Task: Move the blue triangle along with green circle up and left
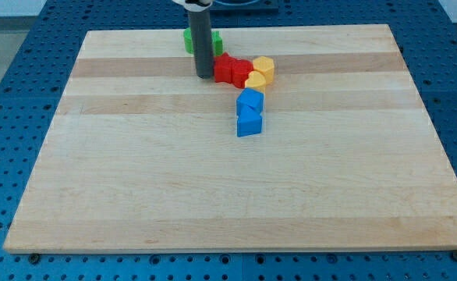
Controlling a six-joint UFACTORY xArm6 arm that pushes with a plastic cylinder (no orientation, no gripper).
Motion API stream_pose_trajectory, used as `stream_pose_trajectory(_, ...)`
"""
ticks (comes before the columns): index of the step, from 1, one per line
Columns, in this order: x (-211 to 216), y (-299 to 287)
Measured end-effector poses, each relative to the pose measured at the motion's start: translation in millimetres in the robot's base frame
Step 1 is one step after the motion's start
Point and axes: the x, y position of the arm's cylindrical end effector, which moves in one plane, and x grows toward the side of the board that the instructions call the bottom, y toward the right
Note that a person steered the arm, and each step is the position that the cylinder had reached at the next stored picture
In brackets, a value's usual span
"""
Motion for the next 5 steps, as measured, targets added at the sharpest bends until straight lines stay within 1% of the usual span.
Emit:
stream_pose_trajectory(1,5.5,20.2)
stream_pose_trajectory(5,5.5,84.2)
